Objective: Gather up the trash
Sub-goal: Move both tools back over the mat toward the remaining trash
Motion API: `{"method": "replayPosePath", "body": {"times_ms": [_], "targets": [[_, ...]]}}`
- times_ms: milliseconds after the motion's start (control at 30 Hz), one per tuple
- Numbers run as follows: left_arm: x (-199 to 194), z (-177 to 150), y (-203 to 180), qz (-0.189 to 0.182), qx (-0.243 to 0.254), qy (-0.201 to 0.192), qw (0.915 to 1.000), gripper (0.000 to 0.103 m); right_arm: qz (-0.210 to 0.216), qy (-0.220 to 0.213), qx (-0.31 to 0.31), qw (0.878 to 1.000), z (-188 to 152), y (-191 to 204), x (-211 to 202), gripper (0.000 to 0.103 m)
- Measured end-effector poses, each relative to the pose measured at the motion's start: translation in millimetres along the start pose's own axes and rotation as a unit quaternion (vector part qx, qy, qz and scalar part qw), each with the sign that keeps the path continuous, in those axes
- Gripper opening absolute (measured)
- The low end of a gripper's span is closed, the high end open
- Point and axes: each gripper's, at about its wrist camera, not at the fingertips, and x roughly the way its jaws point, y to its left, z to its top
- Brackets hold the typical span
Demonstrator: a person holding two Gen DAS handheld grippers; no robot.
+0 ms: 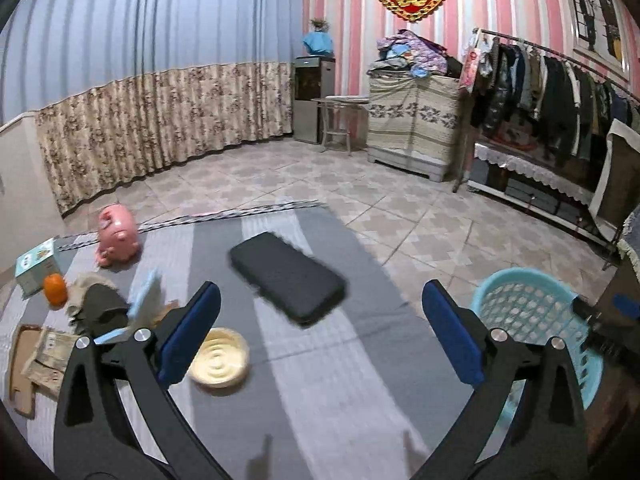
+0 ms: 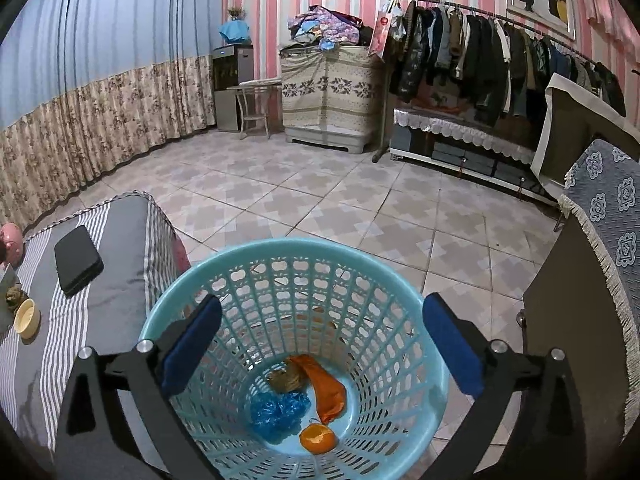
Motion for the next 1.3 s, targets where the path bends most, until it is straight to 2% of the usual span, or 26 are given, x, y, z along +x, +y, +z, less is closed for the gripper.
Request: {"method": "replayPosePath", "body": {"times_ms": [200,400,567,700,767,900,1000,1033,1100,1167,1233,1300], "targets": [[-12.6,-10.6,64.5,0.045,-0.011,0.005,0.9989,0.097,0.023,-0.002,0.000,1.000,1.0,13.8,-7.5,0.098],[-37.4,-18.7,142.8,0.090,-0.031,0.004,0.9954,0.097,0.083,-0.016,0.018,0.996,3.6,52.3,-40.7,0.098],[-55.9,-22.5,200.2,0.130,-0.047,0.007,0.9904,0.098,0.153,-0.008,0.017,0.988,8.5,114.2,-55.4,0.098],[-64.6,-27.6,232.5,0.164,-0.043,0.009,0.9854,0.098,0.187,0.001,0.010,0.982,15.1,167.0,-58.8,0.098],[-66.1,-32.2,247.1,0.180,-0.040,0.012,0.9828,0.098,0.190,0.008,-0.005,0.982,16.0,195.5,-57.1,0.098],[-61.2,-42.4,261.9,0.181,-0.056,0.030,0.9815,0.098,0.191,0.023,-0.019,0.981,4.6,235.9,-44.5,0.098],[-52.7,-55.6,272.4,0.171,-0.065,0.052,0.9819,0.098,0.200,0.018,-0.037,0.979,-20.3,254.6,-35.2,0.098],[-50.7,-59.7,272.5,0.168,-0.067,0.057,0.9818,0.098,0.190,0.014,-0.057,0.980,-31.5,260.5,-31.7,0.098],[-46.5,-72.2,273.3,0.164,-0.068,0.074,0.9814,0.098,0.173,0.034,-0.102,0.979,-43.0,272.7,-27.0,0.098],[-45.4,-83.1,269.8,0.150,-0.072,0.082,0.9827,0.098,0.167,0.022,-0.155,0.973,-46.5,283.5,-31.6,0.098],[-41.3,-90.5,262.5,0.131,-0.072,0.095,0.9842,0.097,0.151,0.011,-0.182,0.972,-50.9,289.4,-33.1,0.098],[-33.4,-97.2,250.5,0.123,-0.053,0.114,0.9844,0.097,0.145,0.024,-0.189,0.971,-55.9,294.0,-29.2,0.098]]}}
